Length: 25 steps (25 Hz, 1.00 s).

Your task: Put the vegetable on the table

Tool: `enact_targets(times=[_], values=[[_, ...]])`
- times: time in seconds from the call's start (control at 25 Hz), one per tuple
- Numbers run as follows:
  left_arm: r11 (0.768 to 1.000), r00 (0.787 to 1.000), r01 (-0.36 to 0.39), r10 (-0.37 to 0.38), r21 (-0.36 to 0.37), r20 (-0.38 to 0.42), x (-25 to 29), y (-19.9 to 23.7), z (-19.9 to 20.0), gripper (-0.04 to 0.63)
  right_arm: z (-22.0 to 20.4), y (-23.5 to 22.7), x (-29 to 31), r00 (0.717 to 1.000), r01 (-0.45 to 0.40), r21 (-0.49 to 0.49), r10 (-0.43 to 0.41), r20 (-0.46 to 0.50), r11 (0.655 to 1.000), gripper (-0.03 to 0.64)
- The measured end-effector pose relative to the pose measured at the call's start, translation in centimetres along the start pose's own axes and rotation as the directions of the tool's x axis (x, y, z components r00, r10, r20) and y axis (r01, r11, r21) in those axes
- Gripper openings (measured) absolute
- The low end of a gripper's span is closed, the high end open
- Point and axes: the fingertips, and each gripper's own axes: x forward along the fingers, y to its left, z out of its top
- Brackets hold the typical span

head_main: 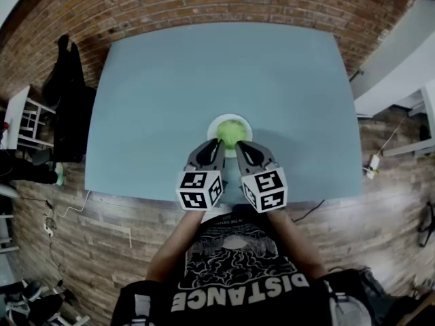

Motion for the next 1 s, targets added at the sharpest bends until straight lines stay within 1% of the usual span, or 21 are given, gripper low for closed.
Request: enact_targets(times=[0.04,0.2,0.28,0.52,0.6,0.72,0.88,1.0], values=[[1.0,1.0,0.005,-0.005,0.007,0.006,-0.2,-0.3,0.2,0.037,0.1,0.1,-0.2,1.0,0.001,0.001,-0.001,0.002,1.0,0.009],[0.999,0.999,0.032,-0.033,0.034,0.018,-1.0,-1.7,0.6,0.035,0.1,0.6,-1.1,1.0,0.008,0.008,-0.008,0.008,1.0,0.009],[0.998,0.999,0.041,-0.041,0.043,0.018,-1.4,-2.3,0.5,0.018,0.2,0.7,-1.6,1.0,0.013,0.009,-0.014,0.018,1.0,0.009],[0.997,0.998,0.057,-0.059,0.061,0.023,-2.7,-3.5,0.1,0.017,0.5,1.5,-2.7,0.999,0.013,0.009,-0.014,0.047,1.0,0.009],[0.996,0.998,0.058,-0.06,0.064,0.025,-3.1,-3.7,-0.1,0.003,0.6,1.9,-3.1,0.999,0.011,0.009,-0.012,0.052,1.0,0.009],[0.996,0.998,0.062,-0.064,0.068,0.027,-3.9,-4.1,-0.3,0.003,0.5,2.4,-3.7,0.999,0.01,0.007,-0.01,0.053,1.0,0.009],[0.994,0.998,0.058,-0.06,0.09,0.027,-4.7,-4.5,-0.7,0.003,0.2,3.3,-4.4,0.999,0.007,-0.009,-0.006,0.05,1.0,0.009],[0.994,0.998,0.061,-0.063,0.086,0.027,-5.3,-4.6,-1.2,0.003,-0.1,3.7,-4.9,0.999,0.006,-0.025,-0.005,0.045,1.0,0.009]])
